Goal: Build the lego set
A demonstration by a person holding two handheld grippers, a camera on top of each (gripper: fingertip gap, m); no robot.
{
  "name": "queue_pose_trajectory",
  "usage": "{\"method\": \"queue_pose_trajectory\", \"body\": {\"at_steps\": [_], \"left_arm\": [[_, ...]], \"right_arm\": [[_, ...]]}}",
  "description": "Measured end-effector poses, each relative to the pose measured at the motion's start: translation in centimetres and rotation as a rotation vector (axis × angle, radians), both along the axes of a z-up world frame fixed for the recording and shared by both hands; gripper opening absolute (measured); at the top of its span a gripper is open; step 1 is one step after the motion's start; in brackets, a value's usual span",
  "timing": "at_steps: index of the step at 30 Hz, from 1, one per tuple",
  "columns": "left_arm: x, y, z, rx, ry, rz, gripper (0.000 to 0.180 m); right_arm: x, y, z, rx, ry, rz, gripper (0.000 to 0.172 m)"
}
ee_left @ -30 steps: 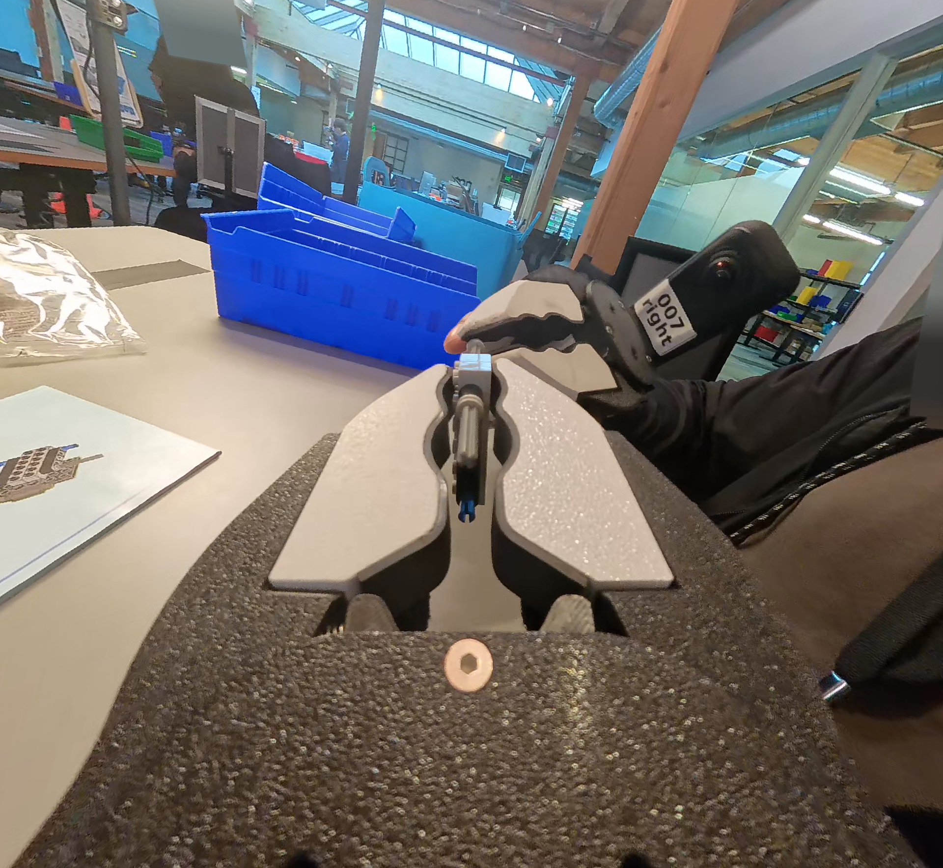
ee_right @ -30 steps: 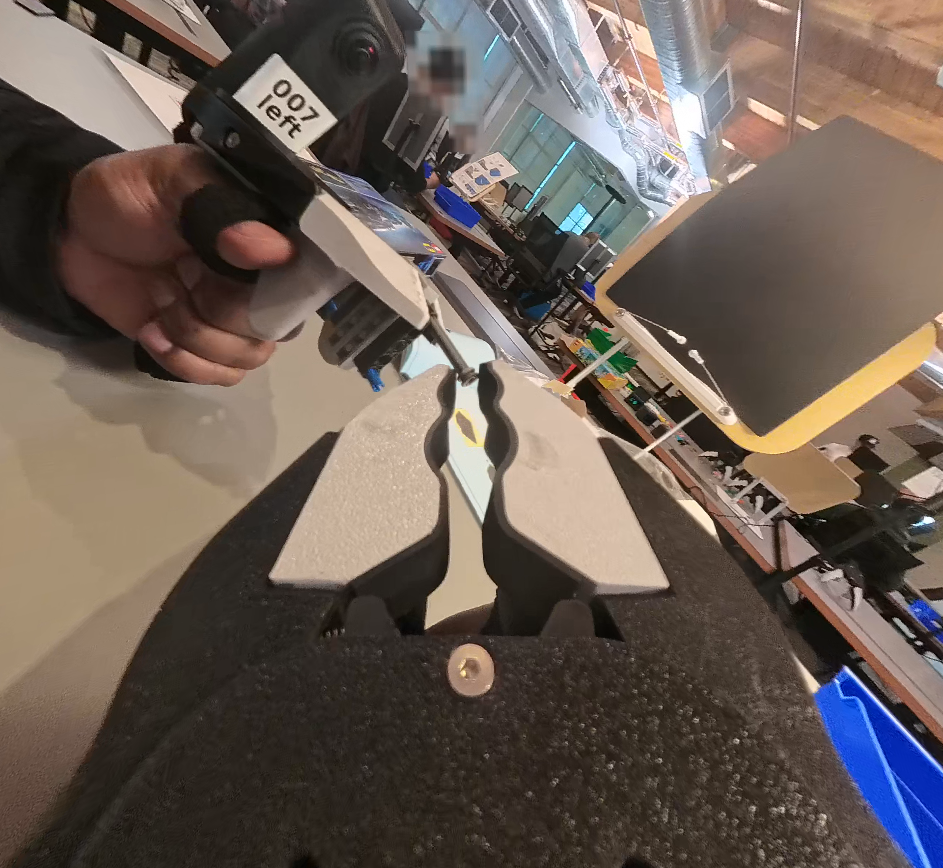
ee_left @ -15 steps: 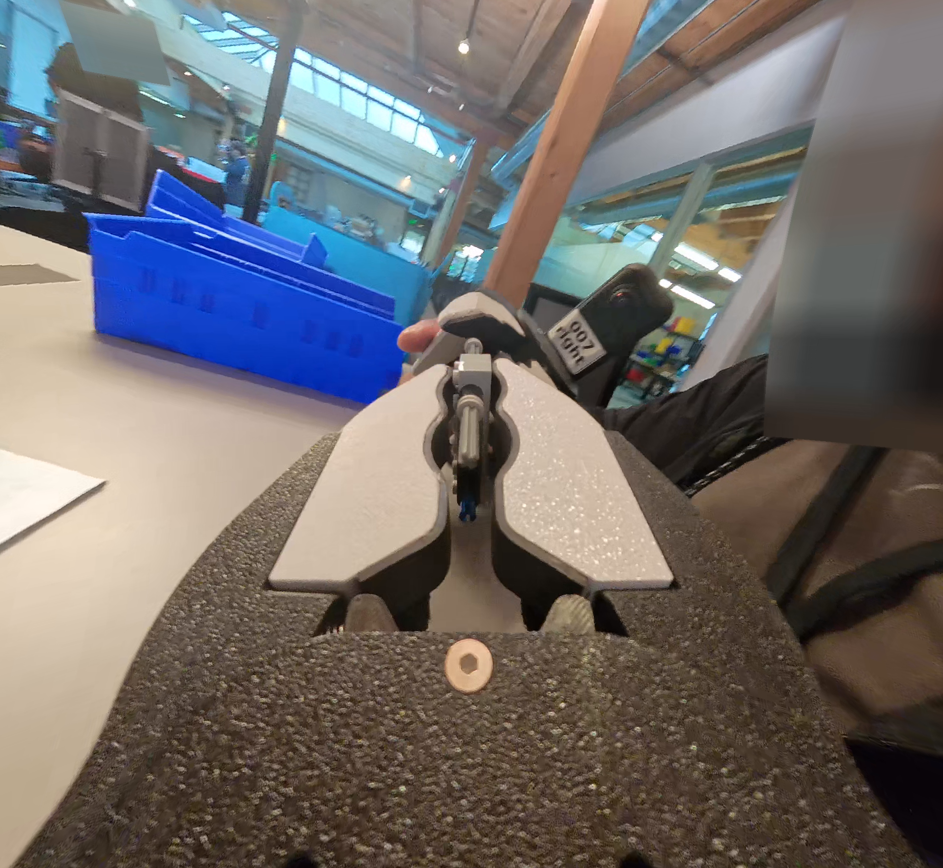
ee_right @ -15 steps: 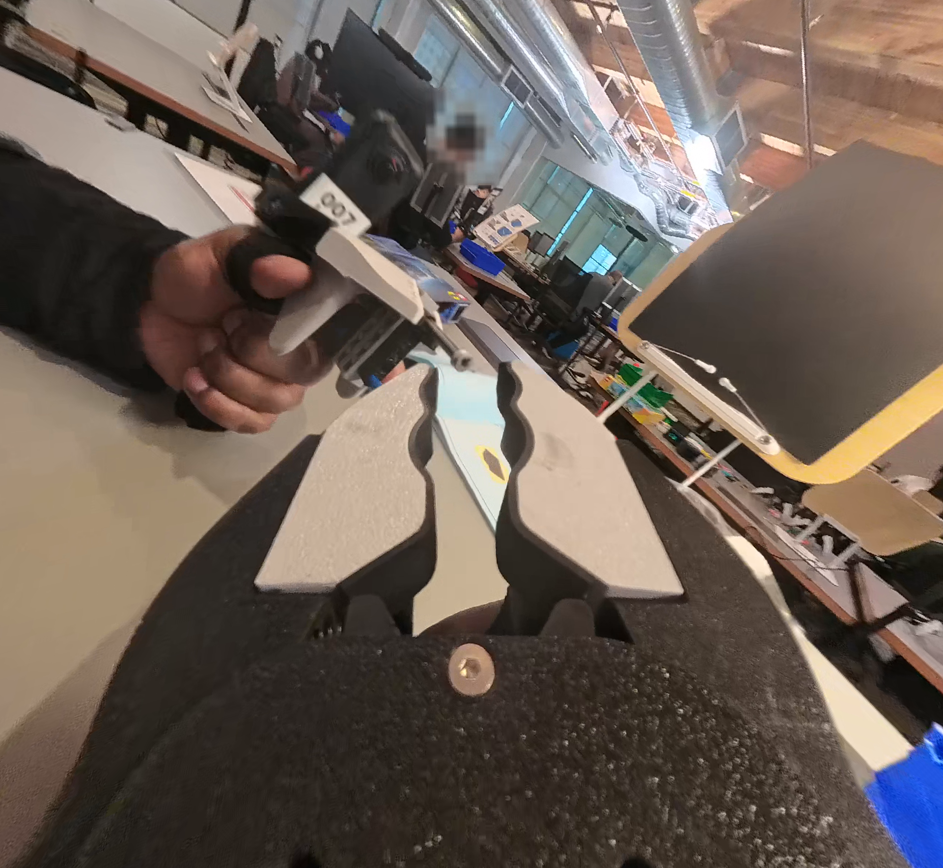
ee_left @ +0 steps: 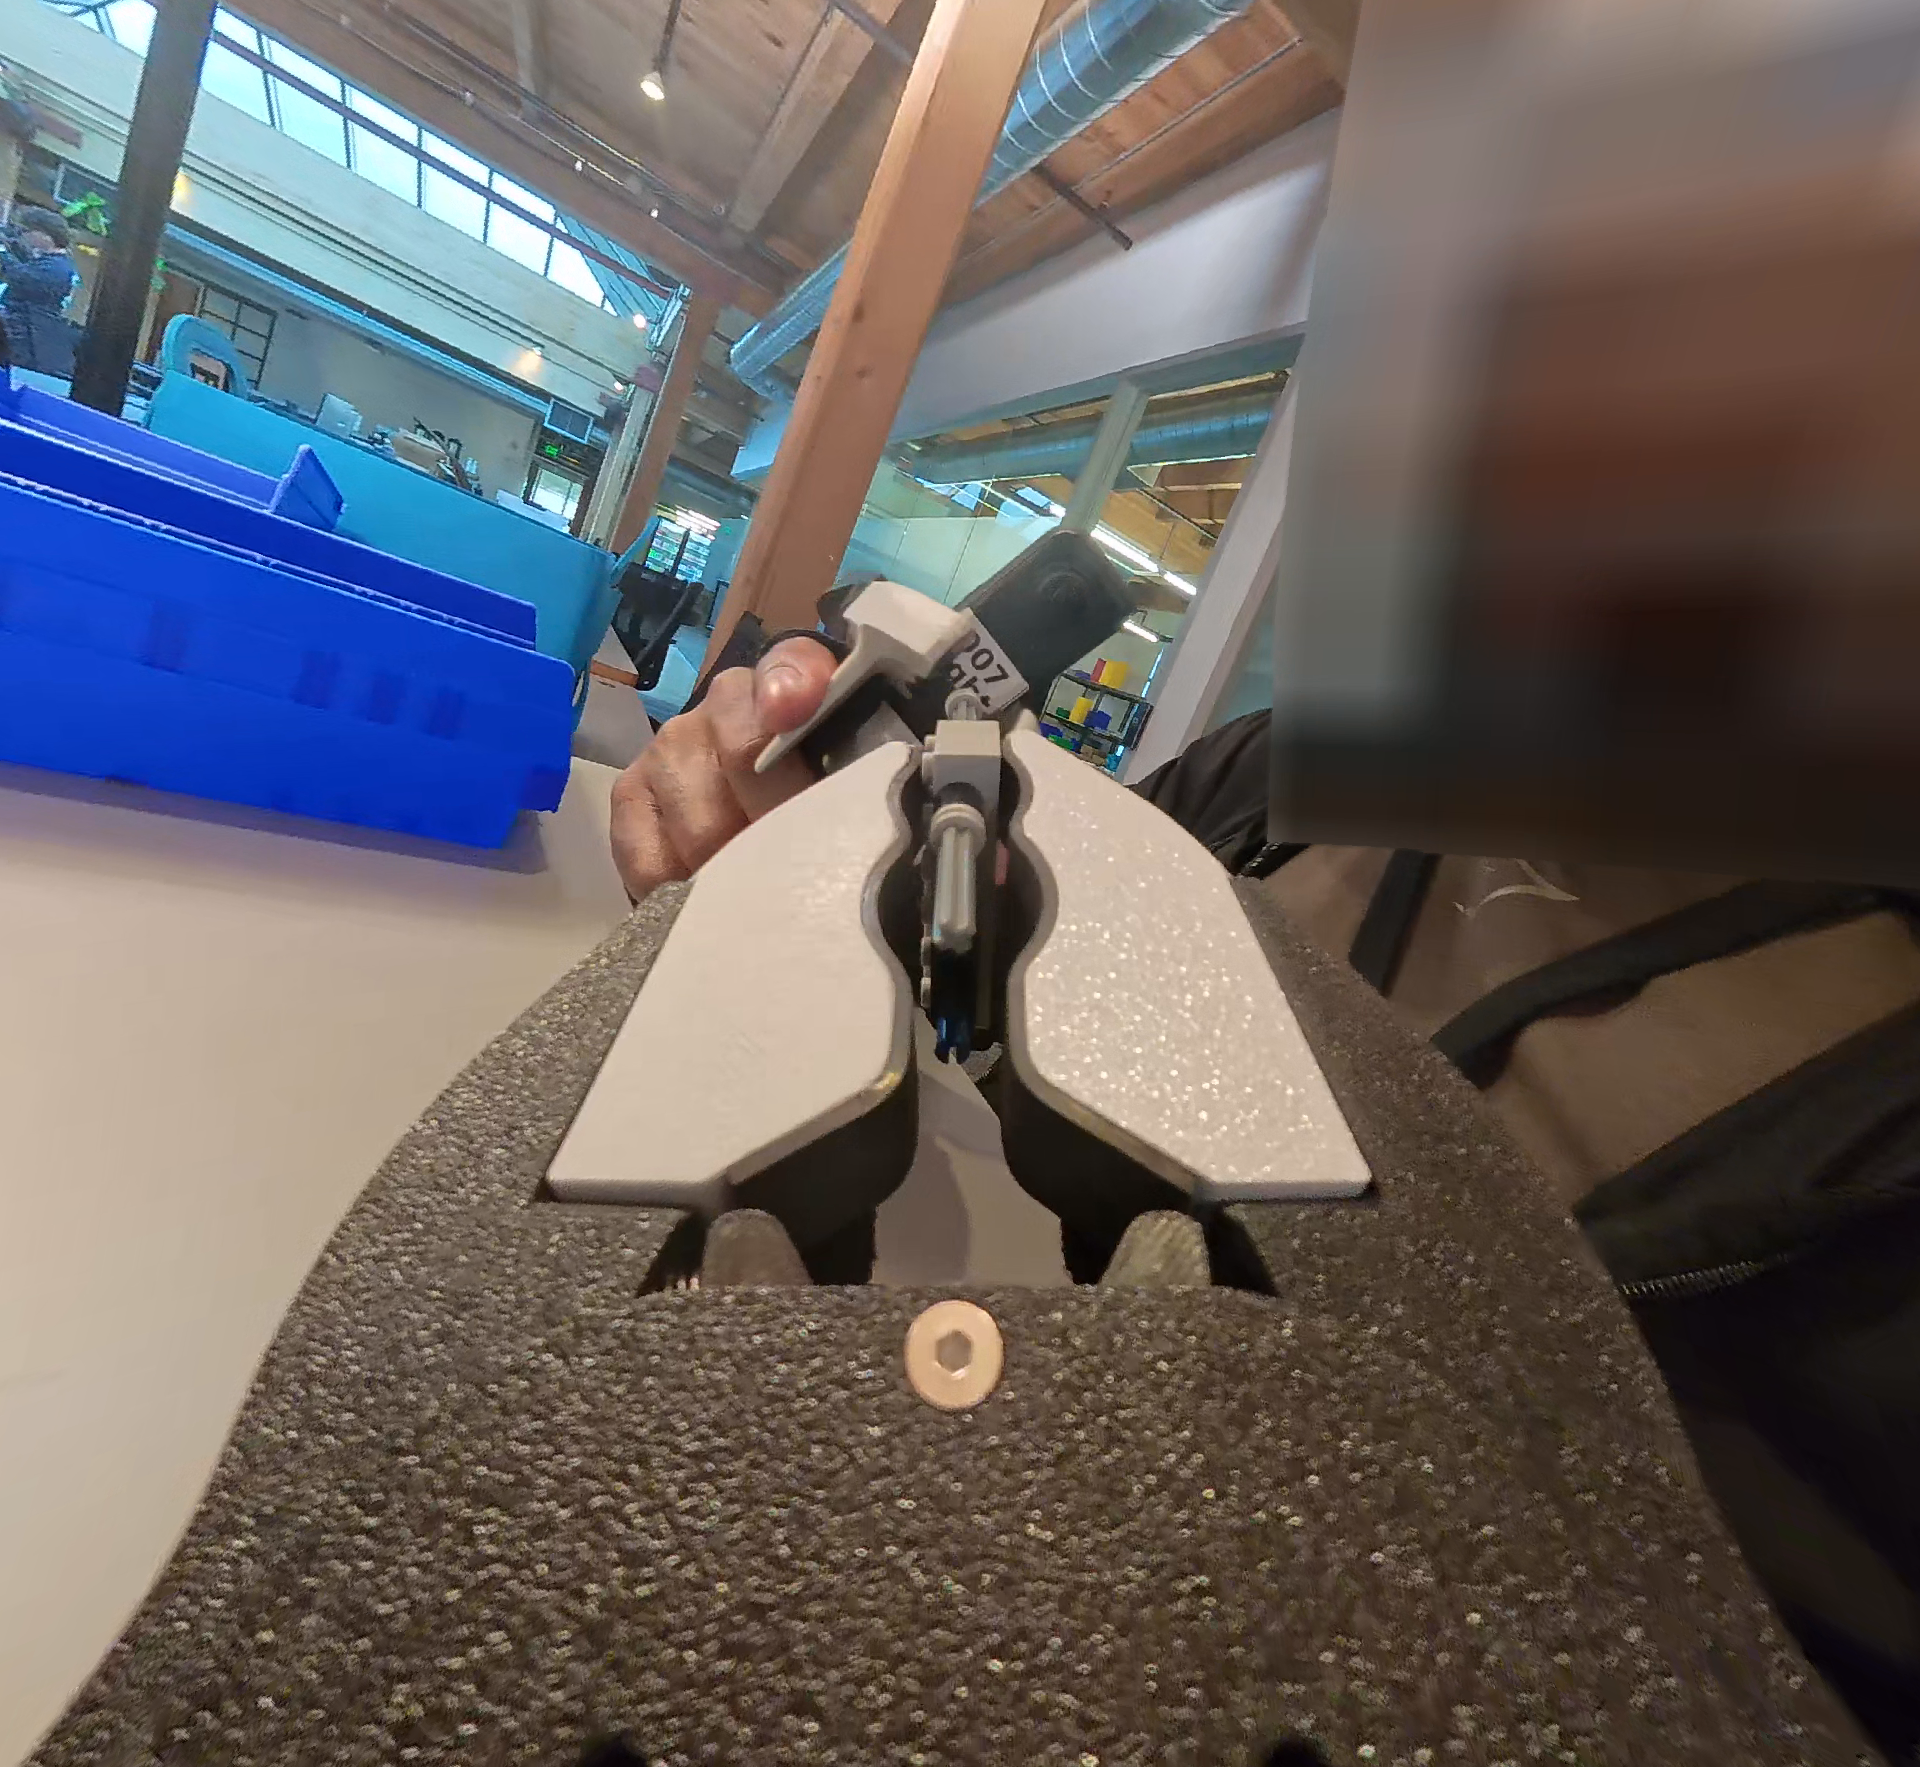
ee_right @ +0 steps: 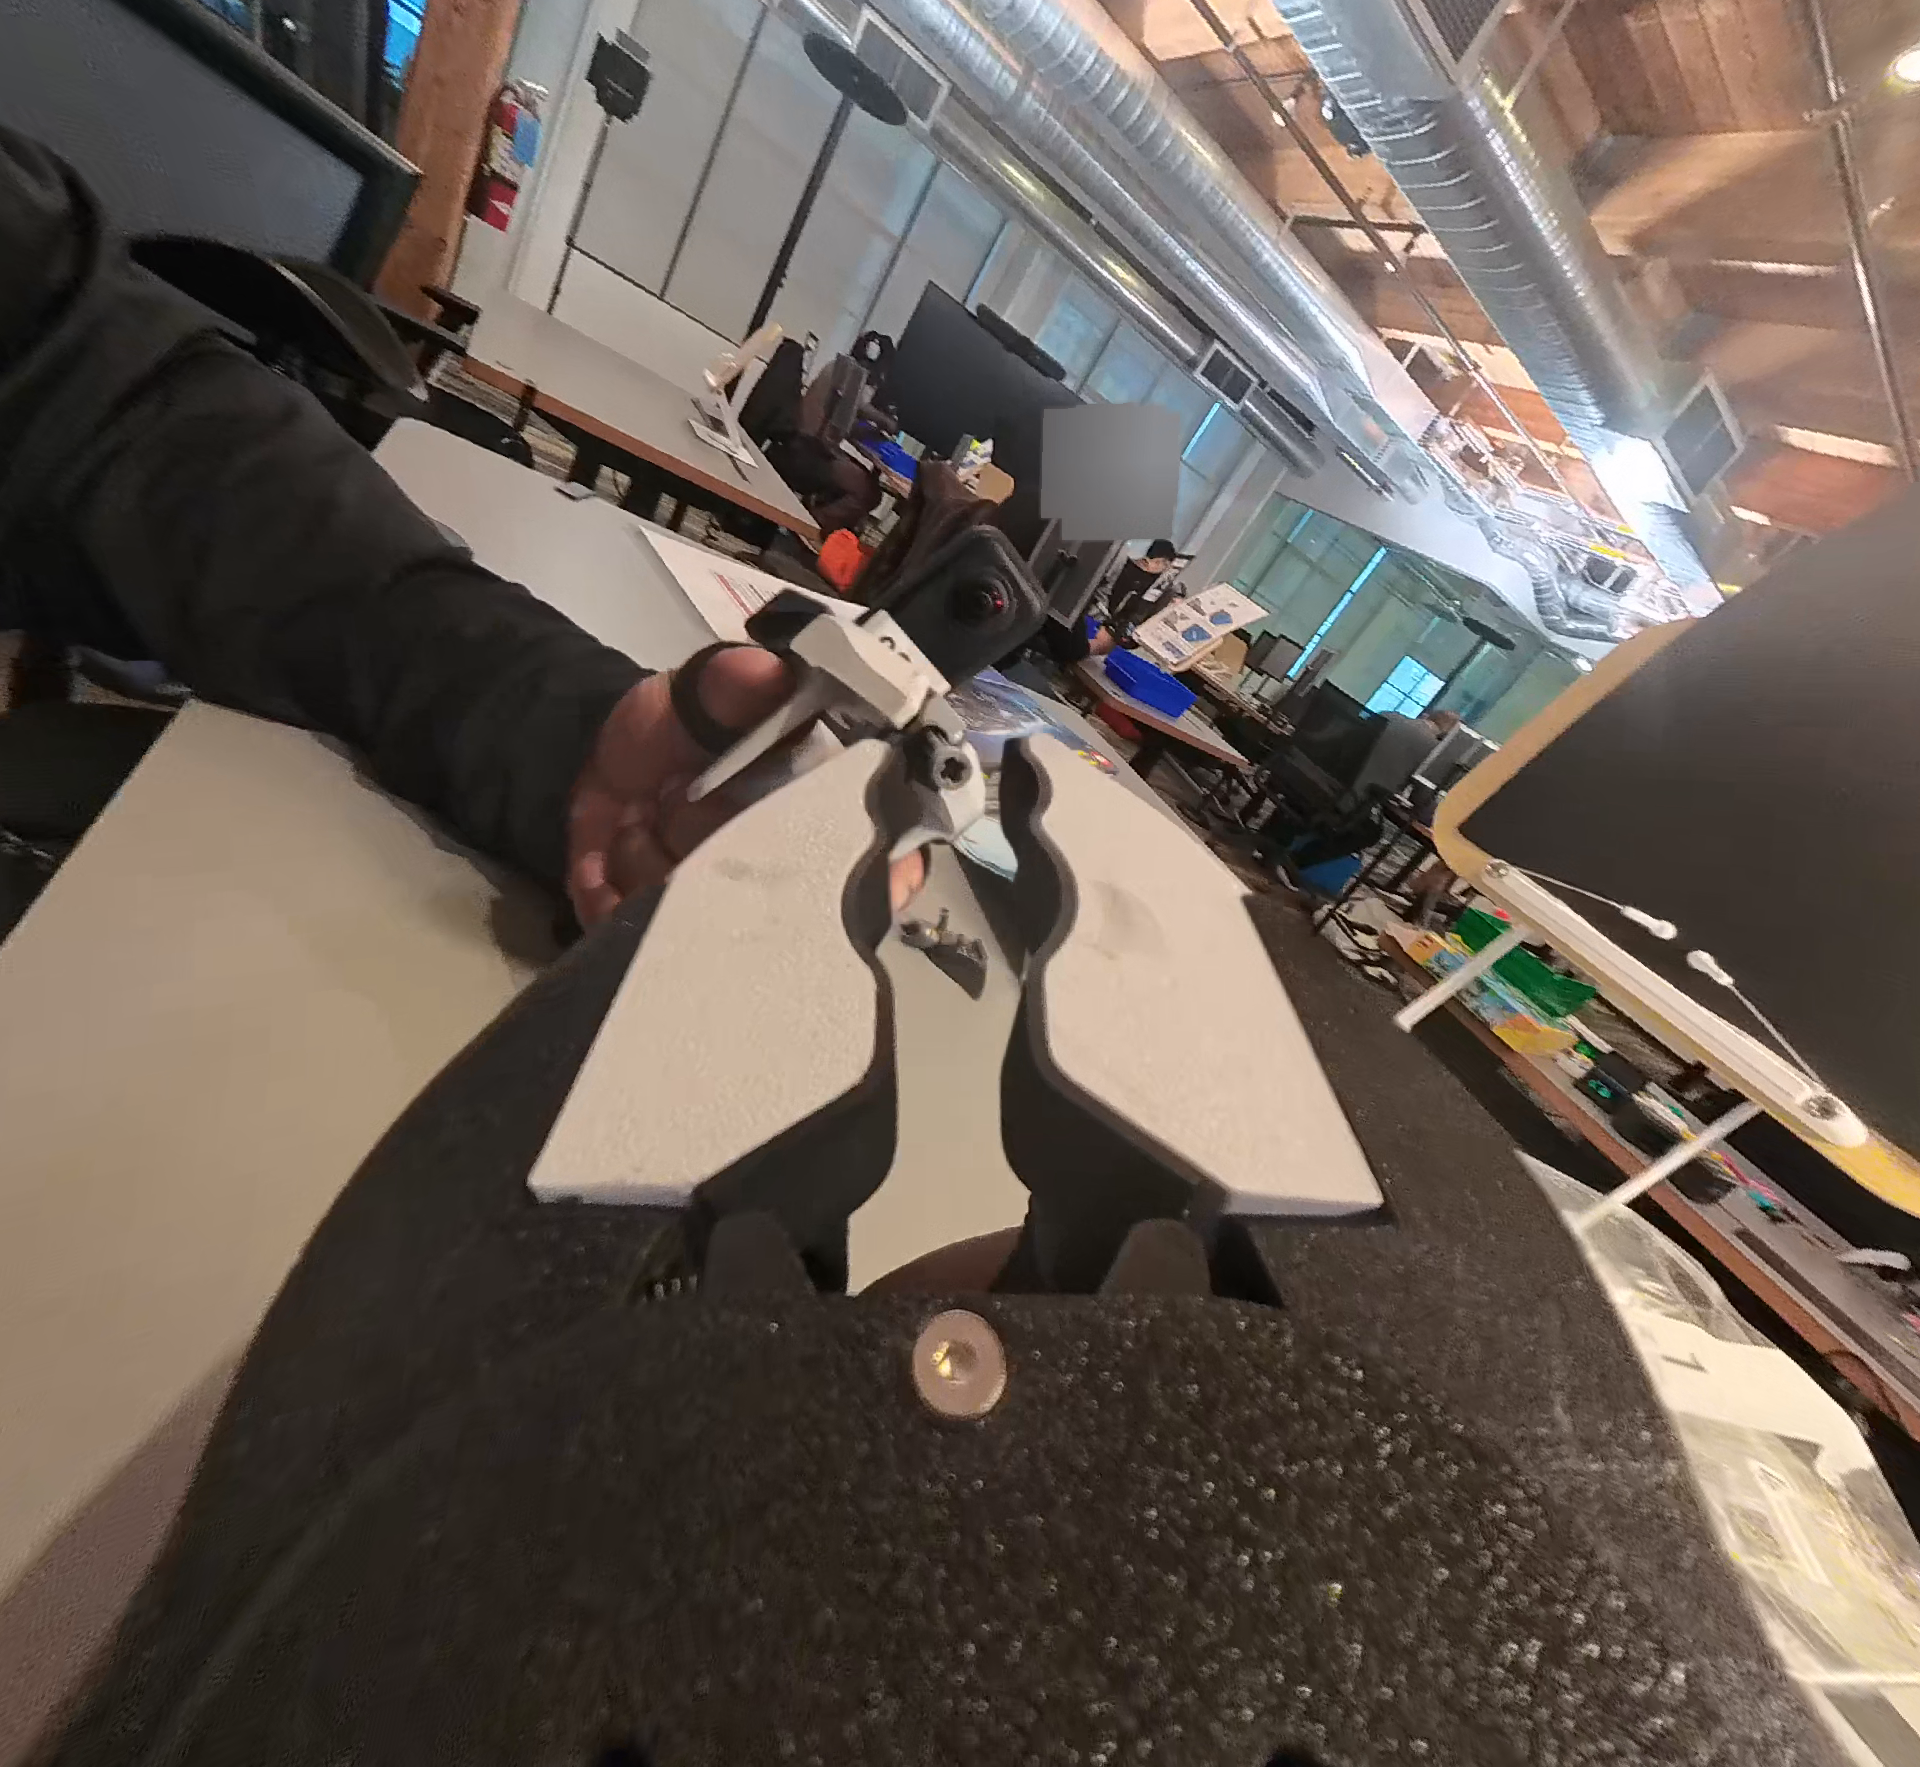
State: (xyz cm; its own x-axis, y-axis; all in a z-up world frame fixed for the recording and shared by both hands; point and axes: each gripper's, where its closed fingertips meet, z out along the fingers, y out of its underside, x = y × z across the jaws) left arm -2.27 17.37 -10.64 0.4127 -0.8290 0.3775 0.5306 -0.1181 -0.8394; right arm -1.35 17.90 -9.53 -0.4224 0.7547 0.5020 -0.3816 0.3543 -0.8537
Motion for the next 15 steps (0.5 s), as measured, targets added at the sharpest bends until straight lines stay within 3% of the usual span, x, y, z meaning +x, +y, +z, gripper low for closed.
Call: {"method": "queue_pose_trajectory", "body": {"at_steps": [15], "left_arm": [[0.59, -0.19, -0.31, 0.014, 0.096, 0.024, 0.012]], "right_arm": [[0.2, -0.17, -0.6, 0.012, -0.06, 0.046, 0.01]]}}
